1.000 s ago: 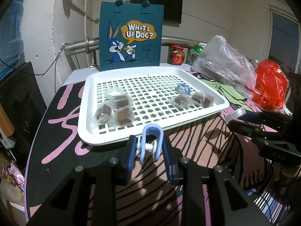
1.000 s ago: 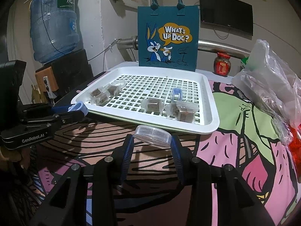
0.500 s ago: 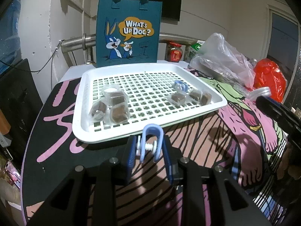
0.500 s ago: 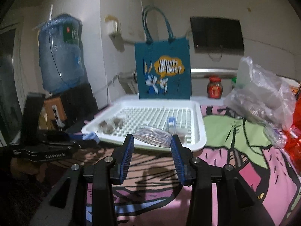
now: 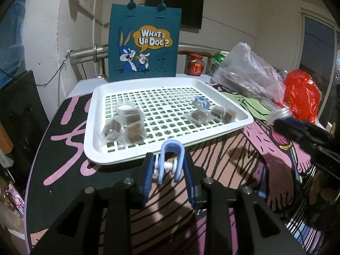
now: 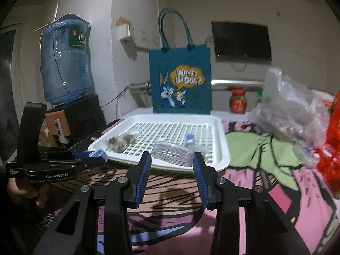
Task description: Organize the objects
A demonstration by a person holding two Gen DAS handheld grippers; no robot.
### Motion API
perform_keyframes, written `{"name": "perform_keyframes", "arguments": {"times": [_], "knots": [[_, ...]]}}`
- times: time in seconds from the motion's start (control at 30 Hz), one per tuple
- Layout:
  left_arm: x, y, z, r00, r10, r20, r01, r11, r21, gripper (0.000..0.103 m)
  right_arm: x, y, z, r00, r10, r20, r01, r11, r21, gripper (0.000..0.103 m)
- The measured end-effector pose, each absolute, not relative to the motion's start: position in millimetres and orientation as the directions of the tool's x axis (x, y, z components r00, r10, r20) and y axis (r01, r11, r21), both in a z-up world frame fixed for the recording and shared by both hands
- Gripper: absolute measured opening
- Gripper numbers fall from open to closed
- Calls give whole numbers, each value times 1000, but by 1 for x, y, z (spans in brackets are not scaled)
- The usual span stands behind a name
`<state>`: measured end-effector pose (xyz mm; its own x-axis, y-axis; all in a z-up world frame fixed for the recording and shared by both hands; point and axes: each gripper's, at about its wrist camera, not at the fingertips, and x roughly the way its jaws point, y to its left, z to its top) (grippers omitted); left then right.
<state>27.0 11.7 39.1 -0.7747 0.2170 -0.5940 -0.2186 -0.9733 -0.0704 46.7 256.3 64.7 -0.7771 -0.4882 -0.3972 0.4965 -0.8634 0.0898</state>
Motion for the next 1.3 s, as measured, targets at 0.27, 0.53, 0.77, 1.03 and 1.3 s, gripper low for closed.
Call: {"name": "perform_keyframes", "arguments": {"times": [0.27, 0.53, 0.77, 1.03, 1.3], "knots": [[30, 9, 42, -801, 167, -575, -172, -984, -45, 27, 40, 246, 58, -734, -504, -455, 525, -846, 92, 40], [36, 14, 45, -817, 163, -553, -188, -982, -13, 27, 45, 249, 62, -738, -529, -420, 541, -835, 102, 40], [40, 15, 47, -820, 203, -535, -226, -974, -23, 27, 53, 247, 65, -789, -475, -391, 496, -867, 53, 40], [41, 15, 48, -821, 214, -529, -234, -972, -30, 27, 53, 247, 66, -814, -429, -390, 455, -890, 31, 40], [40, 16, 47, -819, 207, -535, -229, -973, -26, 27, 52, 252, 66, -809, -442, -387, 458, -887, 56, 40]]}}
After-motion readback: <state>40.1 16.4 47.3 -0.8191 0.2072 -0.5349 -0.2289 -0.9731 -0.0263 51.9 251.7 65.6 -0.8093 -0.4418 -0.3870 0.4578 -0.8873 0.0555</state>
